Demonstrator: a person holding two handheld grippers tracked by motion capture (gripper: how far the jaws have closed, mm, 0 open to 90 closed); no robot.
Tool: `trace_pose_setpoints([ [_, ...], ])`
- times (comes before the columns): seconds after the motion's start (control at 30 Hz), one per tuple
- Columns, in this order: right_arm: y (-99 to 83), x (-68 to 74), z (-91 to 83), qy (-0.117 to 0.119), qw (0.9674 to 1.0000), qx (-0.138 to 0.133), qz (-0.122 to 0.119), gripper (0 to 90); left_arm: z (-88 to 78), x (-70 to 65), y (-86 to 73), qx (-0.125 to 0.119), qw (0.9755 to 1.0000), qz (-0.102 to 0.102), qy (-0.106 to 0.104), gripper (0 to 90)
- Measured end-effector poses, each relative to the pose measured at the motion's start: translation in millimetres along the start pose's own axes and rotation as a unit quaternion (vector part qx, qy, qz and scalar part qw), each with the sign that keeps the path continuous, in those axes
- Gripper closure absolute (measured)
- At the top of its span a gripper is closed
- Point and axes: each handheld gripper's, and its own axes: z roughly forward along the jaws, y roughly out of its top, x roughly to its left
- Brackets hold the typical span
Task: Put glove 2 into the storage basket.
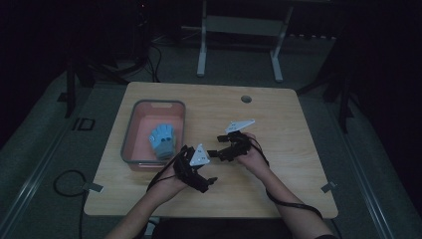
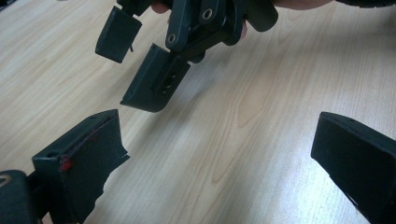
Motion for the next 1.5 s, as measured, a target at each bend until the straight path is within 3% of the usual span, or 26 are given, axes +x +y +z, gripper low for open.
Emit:
trace_pose_setpoints([
  [0.33,-17.5,-2.9,-4.8,-0.004,1.0000,0.007,0.003,16.8,10.2,-6.4,-5.5,-0.006,0.9999,-0.003,-0.012,2.3],
  [0.63,-31.3,-6.5,-9.8,-0.015,0.9998,0.012,0.002,15.4,30.6,-17.3,-11.9,0.009,0.9996,0.013,-0.024,2.3],
  [0.97,-48.7,-10.5,-11.4,-0.021,0.9995,0.025,0.005,14.3,42.8,-22.8,-19.2,0.006,0.9993,0.003,-0.036,2.3],
  [1.17,-56.1,-11.4,-11.9,-0.024,0.9994,0.026,0.005,14.3,45.1,-23.1,-23.2,0.004,0.9994,-0.002,-0.035,2.3],
  [1.5,-67.4,-11.0,-13.0,-0.041,0.9989,0.021,0.005,14.4,56.1,-25.6,-31.8,0.022,0.9992,0.000,-0.033,2.3],
])
